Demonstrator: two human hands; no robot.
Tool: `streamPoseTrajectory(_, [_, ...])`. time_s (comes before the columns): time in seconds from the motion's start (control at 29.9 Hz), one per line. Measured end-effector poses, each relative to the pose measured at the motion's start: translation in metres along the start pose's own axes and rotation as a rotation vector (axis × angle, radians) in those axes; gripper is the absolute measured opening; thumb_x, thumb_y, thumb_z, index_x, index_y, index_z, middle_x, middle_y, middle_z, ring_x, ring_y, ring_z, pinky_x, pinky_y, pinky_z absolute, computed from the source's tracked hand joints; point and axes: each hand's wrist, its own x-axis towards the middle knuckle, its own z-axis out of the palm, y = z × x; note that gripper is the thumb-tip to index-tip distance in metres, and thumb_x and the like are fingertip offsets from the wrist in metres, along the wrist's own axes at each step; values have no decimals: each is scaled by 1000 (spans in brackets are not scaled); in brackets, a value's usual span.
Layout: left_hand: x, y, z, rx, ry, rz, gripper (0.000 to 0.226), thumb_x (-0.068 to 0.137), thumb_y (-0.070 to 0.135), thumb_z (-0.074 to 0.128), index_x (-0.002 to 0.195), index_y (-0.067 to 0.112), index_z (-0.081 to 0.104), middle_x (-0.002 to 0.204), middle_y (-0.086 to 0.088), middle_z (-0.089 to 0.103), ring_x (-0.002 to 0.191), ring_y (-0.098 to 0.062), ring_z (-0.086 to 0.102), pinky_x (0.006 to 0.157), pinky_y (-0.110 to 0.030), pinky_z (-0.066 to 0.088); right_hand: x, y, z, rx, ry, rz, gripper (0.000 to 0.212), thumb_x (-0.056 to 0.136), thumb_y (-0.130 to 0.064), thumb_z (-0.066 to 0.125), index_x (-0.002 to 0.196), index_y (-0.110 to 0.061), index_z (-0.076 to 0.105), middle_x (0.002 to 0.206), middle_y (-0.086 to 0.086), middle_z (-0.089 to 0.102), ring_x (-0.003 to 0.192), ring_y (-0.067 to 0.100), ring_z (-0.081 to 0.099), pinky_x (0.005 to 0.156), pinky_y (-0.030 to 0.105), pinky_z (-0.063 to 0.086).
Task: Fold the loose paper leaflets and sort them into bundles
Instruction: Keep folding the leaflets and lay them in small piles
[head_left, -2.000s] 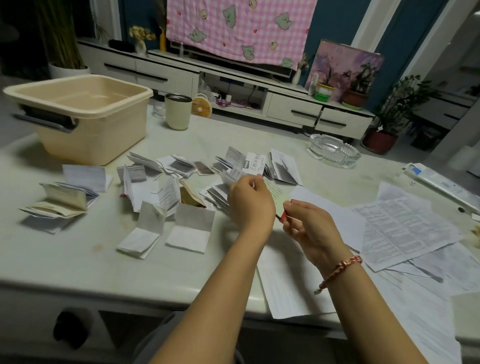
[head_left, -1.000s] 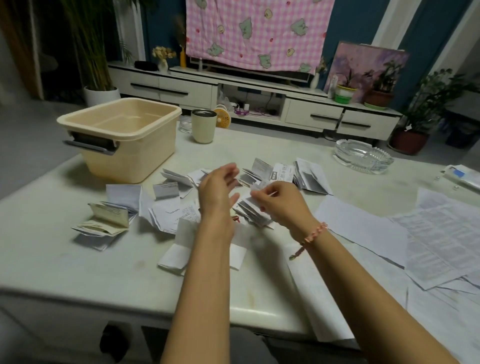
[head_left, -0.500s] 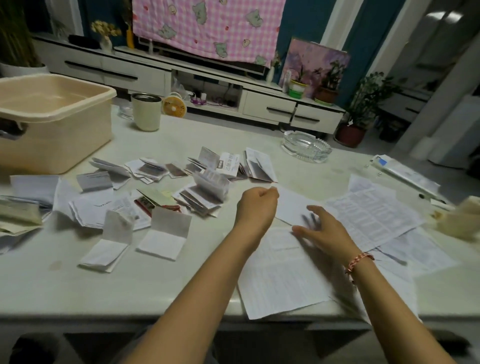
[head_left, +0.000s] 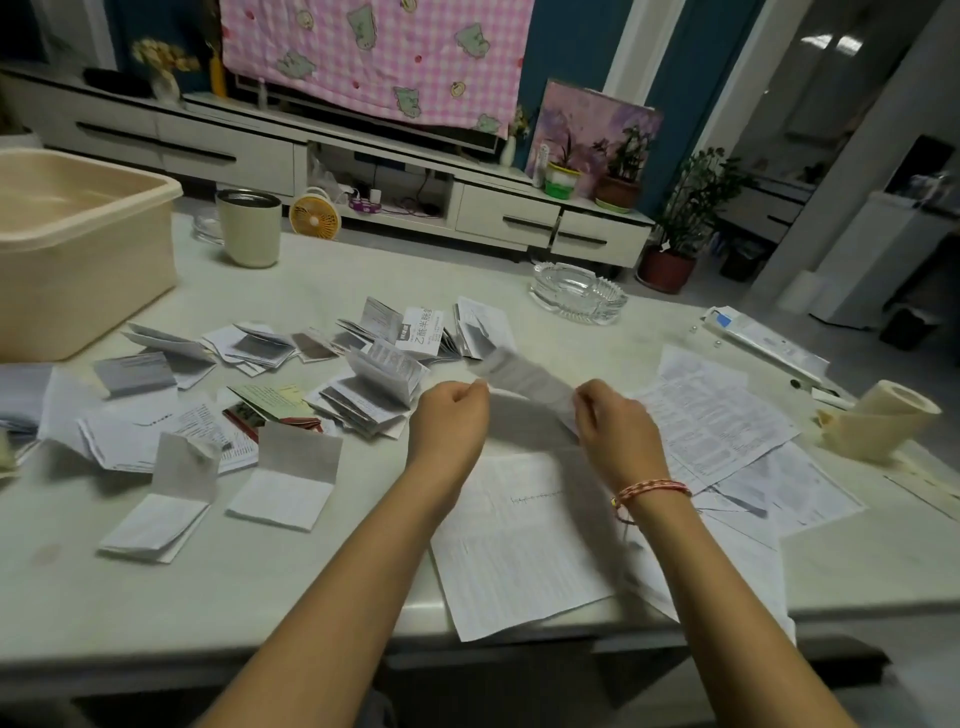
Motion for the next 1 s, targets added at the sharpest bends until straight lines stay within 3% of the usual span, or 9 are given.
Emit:
streamPoseTrajectory(0.1, [-5, 7, -1, -33, -3, 32, 26, 92, 28, 53, 116, 16, 57, 113, 3, 58, 102, -17, 52, 82, -28, 39, -1, -15, -34, 515, 147, 169, 15, 93, -10, 50, 86, -9, 64, 77, -4, 62, 70, 7, 56, 59, 12, 41])
streamPoseTrajectory(0.17, [-8, 11, -4, -68, -44, 24, 47, 91, 32, 57, 132, 15, 44, 128, 1, 51, 113, -16, 51, 85, -25, 38, -6, -24, -46, 835, 82, 321, 16, 93, -12, 50, 86, -11, 65, 85, 0, 67, 80, 14, 60, 74, 24, 51])
streamPoseTrajectory(0.3, [-16, 14, -5, -270, -255, -2, 16, 89, 24, 62, 99, 11, 62, 92, 1, 70, 71, -3, 67, 58, -14, 50, -21, -31, -57, 1103, -104, 530, 17, 95, -11, 47, 95, -9, 63, 95, 8, 68, 88, 25, 62, 87, 43, 51])
streamPoseTrajectory(0.37, [-18, 13, -8, -220, -227, 25, 7, 90, 17, 61, 86, 12, 63, 87, -4, 71, 71, -12, 68, 67, -23, 56, -26, -32, -56, 1155, -125, 559, 14, 94, -8, 49, 94, -7, 63, 94, 9, 67, 91, 27, 60, 89, 45, 48])
streamPoseTrajectory(0.47, [-19, 13, -13, -143, -187, 65, 9, 91, 14, 58, 88, 13, 66, 99, -11, 71, 90, -25, 68, 86, -38, 54, -29, -30, -55, 1253, -166, 573, 11, 92, -10, 54, 92, -4, 63, 100, 14, 66, 95, 26, 62, 91, 42, 50])
streamPoseTrajectory(0.67, [-18, 15, -19, -214, -215, -6, 24, 97, 18, 49, 78, 9, 63, 101, -18, 70, 96, -32, 67, 92, -46, 50, -29, -26, -52, 1245, -215, 596, 11, 90, -12, 57, 94, -3, 62, 108, 22, 65, 99, 32, 61, 97, 49, 45])
streamPoseTrajectory(0.84, [-16, 13, -20, -147, -171, 87, 31, 94, 19, 54, 96, -11, 60, 103, -26, 66, 85, -26, 61, 89, -50, 49, -26, -23, -54, 1224, -158, 604, 11, 85, -4, 61, 95, -7, 61, 100, 13, 64, 96, 28, 61, 93, 43, 47])
streamPoseTrajectory(0.9, [-16, 13, -21, -121, -158, 146, 35, 92, 20, 55, 98, -14, 58, 98, -27, 64, 83, -23, 56, 86, -49, 49, -26, -22, -55, 1058, -35, 545, 28, 82, -2, 64, 108, -12, 56, 105, 8, 62, 100, 23, 60, 87, 35, 50])
streamPoseTrajectory(1.0, [-18, 12, -20, -49, -159, 276, 32, 92, 20, 56, 93, -12, 61, 89, -16, 63, 80, -17, 55, 77, -32, 46, -32, -26, -58, 658, 54, 236, 38, 82, -12, 68, 115, -21, 51, 115, -2, 56, 103, 11, 53, 83, 16, 42])
